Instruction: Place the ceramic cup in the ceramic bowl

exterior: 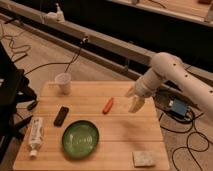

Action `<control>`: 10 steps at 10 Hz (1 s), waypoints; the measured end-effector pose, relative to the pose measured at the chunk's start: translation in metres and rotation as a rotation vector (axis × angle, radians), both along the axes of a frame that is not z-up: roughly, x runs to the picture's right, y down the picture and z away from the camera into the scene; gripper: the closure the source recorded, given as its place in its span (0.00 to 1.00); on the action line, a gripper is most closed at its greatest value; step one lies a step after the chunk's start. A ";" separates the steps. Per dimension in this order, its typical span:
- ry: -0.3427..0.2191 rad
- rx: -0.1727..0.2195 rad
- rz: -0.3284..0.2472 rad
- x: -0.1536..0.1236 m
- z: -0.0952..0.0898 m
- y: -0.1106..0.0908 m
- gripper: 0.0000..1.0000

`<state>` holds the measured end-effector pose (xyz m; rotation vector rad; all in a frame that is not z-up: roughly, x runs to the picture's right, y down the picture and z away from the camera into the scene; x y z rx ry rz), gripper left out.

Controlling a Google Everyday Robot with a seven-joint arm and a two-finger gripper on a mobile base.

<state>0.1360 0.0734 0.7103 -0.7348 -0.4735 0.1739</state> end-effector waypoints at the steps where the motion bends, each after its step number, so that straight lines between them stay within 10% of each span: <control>1: -0.001 0.000 0.000 0.000 0.000 0.000 0.37; 10: -0.141 0.078 -0.001 -0.121 0.061 -0.086 0.37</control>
